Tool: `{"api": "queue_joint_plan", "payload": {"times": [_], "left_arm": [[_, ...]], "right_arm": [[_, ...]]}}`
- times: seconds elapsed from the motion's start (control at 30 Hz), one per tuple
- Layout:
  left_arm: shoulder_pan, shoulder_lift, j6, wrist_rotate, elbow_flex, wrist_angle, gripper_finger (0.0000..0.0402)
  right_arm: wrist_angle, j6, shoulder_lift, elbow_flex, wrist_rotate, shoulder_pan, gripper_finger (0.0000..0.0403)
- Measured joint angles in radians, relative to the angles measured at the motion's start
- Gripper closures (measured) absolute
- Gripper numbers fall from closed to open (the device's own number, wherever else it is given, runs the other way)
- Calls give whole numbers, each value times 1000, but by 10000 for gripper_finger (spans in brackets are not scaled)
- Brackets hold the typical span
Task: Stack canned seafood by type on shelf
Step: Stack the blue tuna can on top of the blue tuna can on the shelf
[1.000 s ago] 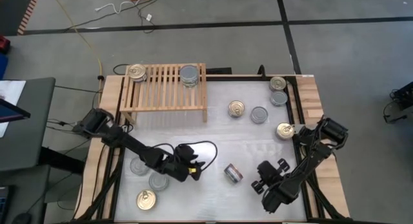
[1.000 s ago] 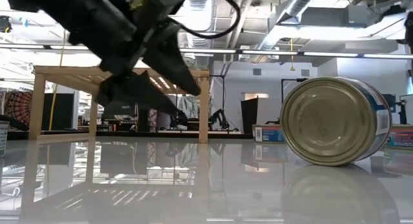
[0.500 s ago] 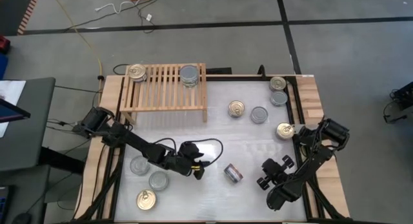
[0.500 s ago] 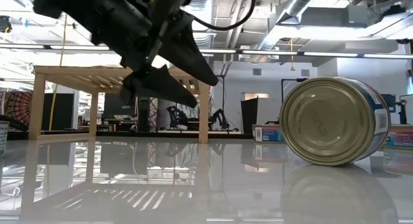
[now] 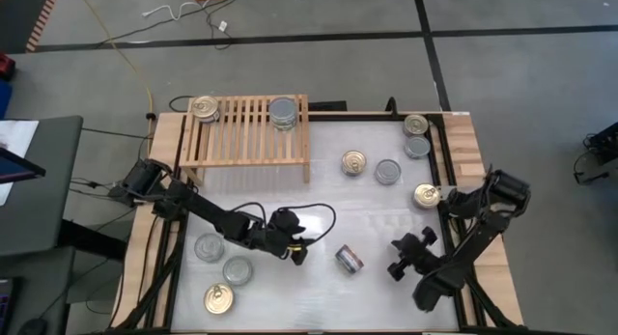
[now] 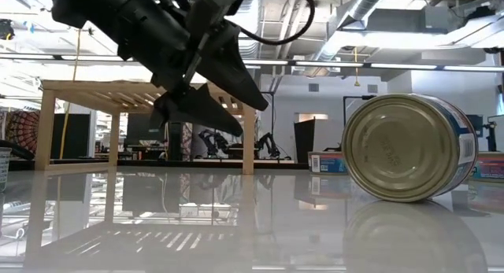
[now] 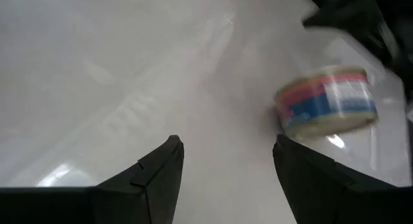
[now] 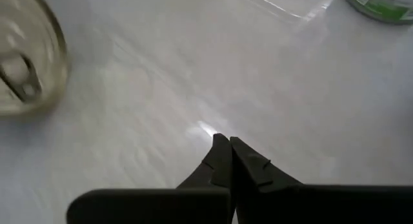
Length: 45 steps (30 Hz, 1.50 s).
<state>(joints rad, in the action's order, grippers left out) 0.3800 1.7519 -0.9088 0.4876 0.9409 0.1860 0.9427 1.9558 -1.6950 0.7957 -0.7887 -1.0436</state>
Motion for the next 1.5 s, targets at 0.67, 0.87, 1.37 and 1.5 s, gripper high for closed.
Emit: {"api": "queue_joint_plan", "payload": {"times": [0.67,0.87,1.37,1.5], "left_arm": [[0,0,278,-27,0,70,82],[-1,0,255,15,0,71,48],[13,1,717,-13,96,237,49],[45,41,955,55,248,228,49]], "right_arm": [[-886,-342,347,-557,-292,-79,370],[-891,-342,348,-557,-290,-79,369],[-892,-368,347,-556,-286,-79,368],[-895,-368,347,-556,-286,-79,368]]}}
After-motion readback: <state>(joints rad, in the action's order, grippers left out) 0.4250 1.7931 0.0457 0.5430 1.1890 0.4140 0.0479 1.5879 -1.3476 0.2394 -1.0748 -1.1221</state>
